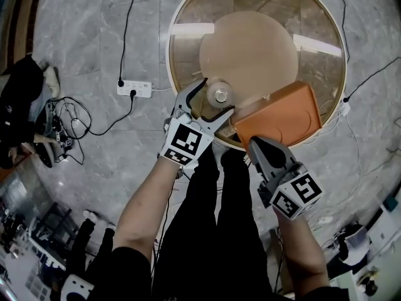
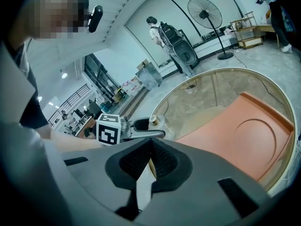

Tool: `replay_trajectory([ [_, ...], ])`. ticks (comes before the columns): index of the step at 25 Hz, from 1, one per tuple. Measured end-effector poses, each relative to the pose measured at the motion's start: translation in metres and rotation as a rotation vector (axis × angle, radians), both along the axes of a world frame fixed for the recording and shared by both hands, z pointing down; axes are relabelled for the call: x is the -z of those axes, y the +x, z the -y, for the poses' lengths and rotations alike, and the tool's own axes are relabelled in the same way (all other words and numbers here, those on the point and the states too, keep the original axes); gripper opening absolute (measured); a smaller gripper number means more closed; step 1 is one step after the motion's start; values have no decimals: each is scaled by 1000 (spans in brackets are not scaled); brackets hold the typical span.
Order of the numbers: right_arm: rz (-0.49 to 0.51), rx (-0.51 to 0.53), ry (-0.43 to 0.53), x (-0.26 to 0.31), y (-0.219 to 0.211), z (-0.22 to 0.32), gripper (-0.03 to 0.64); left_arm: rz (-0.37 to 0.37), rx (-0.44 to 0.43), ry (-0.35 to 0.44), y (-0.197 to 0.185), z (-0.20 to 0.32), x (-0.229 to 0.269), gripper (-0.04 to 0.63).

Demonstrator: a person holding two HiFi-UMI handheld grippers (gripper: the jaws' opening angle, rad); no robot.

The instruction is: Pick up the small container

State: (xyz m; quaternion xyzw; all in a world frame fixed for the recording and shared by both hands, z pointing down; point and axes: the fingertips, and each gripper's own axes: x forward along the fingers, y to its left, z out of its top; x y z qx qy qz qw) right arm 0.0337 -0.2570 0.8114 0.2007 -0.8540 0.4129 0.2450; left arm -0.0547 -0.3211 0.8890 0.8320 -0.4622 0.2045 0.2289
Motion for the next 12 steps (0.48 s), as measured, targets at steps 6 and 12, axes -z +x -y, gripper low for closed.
replay_trajectory([
  [6, 5, -2, -11, -7, 4, -2, 14, 23, 27, 3, 3, 9, -15, 385],
  [12, 9, -14, -41, -23, 10, -9, 14, 48, 17, 34, 14, 21, -22, 377],
])
